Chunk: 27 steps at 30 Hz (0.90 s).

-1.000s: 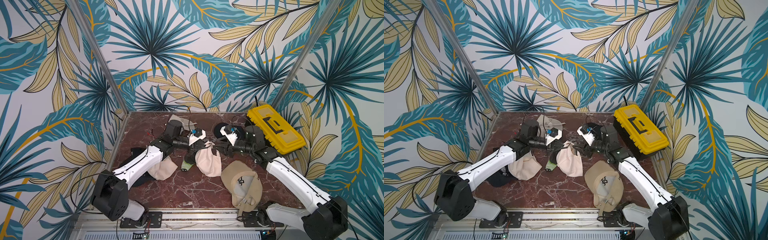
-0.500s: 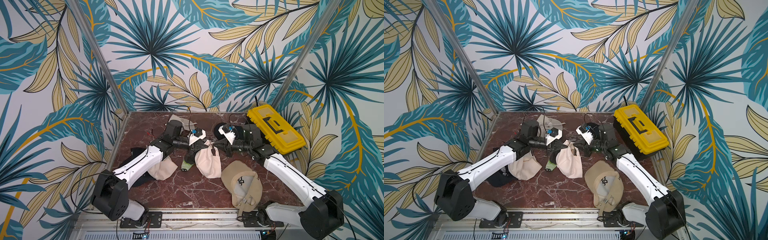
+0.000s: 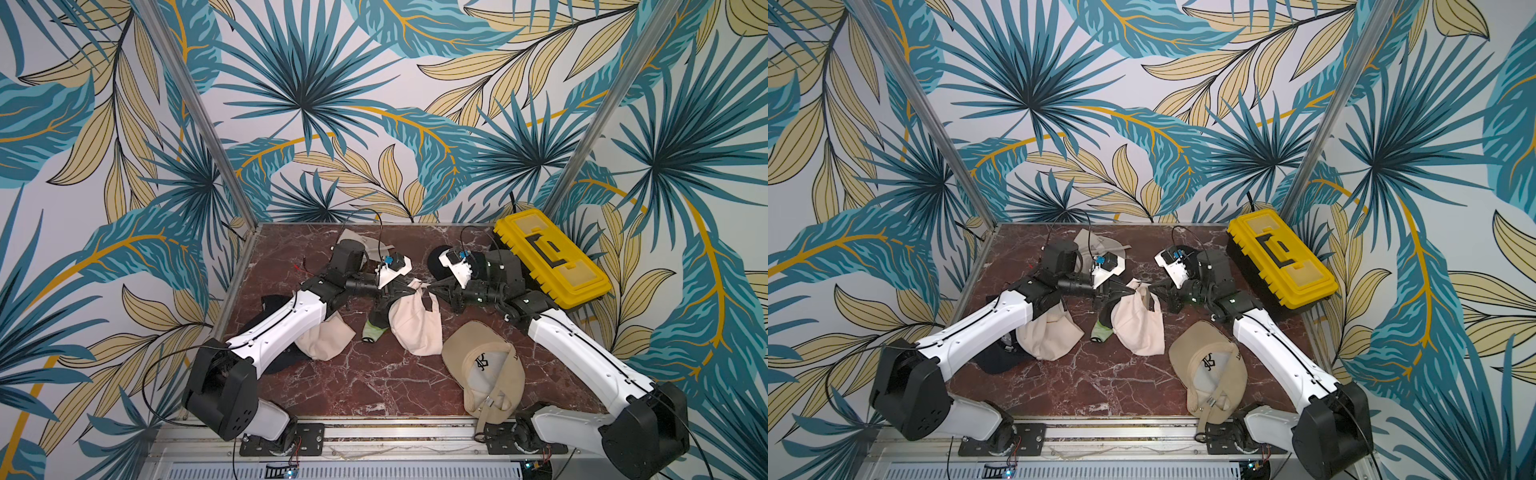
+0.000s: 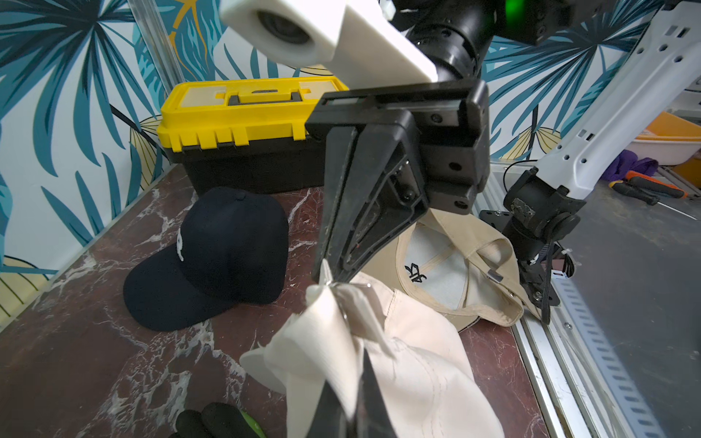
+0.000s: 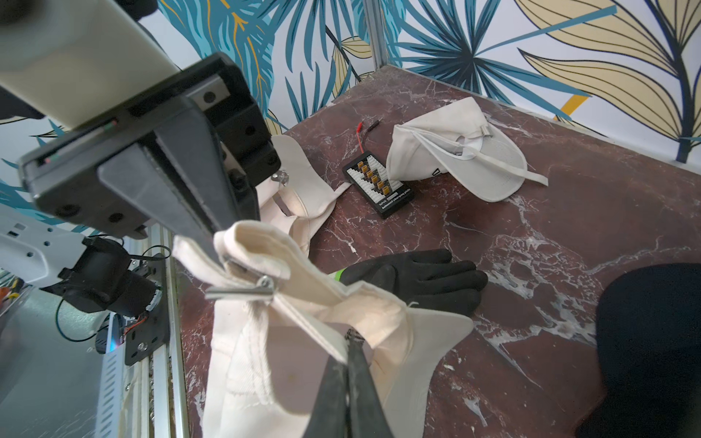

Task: Open the adjustable buckle of the baseball cap
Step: Pull the adjustable strap on the baseball cap.

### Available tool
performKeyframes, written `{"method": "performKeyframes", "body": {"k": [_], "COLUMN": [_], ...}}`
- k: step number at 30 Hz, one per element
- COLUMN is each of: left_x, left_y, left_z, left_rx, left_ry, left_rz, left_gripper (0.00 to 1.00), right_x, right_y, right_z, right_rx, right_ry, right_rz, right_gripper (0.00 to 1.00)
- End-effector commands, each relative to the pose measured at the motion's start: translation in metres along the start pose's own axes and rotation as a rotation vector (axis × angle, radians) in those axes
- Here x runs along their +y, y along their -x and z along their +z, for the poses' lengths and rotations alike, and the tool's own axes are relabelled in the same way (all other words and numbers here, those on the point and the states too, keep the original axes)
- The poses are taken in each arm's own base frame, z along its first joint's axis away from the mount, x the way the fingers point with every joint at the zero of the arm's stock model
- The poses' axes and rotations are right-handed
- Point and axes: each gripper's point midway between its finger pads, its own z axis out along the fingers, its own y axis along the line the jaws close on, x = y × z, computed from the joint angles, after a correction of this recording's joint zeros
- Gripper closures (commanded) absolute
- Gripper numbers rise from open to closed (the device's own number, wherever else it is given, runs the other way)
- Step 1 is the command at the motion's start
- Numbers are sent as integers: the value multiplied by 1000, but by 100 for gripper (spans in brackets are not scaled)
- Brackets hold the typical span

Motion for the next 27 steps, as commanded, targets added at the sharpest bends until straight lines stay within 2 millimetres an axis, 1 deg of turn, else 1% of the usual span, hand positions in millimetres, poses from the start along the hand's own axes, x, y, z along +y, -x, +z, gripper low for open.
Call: {"method": "performKeyframes", "body": {"k": [1, 4, 9, 12, 13, 17, 18, 23, 25, 27], "left_x": [-19, -21, -23, -27, -28, -26, -24, -20, -17, -7], "left_y": [53, 53, 49, 49, 50, 51, 50, 51, 51, 50], "left_z": [-19, -14, -9, -7, -6, -2, -2, -1, -2, -2], "left_rx": [-134, -136, -131, -134, -134, -129, -125, -120, -115, -98], "left_ry": [-124, -155, -179, -200, -203, -190, -182, -160, -140, -72], "left_rz": [102, 88, 73, 79, 83, 86, 80, 64, 57, 33], "left_gripper": [100, 100, 100, 100, 100, 100, 100, 100, 100, 100], "right_x": [-40, -38, -36, -37, -33, -8, -6, -8, -14, -24], "right_y": [-51, -40, -14, -8, -9, -12, -14, -11, -13, -16], "right_z": [1, 8, 18, 26, 29, 43, 44, 39, 36, 31], "right_rx": [172, 152, 75, 78, 90, 154, 163, 149, 151, 160], "right_ry": [-131, -109, -97, -105, -93, -35, -31, -66, -108, -174], "right_rz": [173, 224, 318, 376, 380, 288, 285, 280, 279, 297], "right_gripper": [100, 100, 100, 100, 100, 100, 100, 100, 100, 100]}}
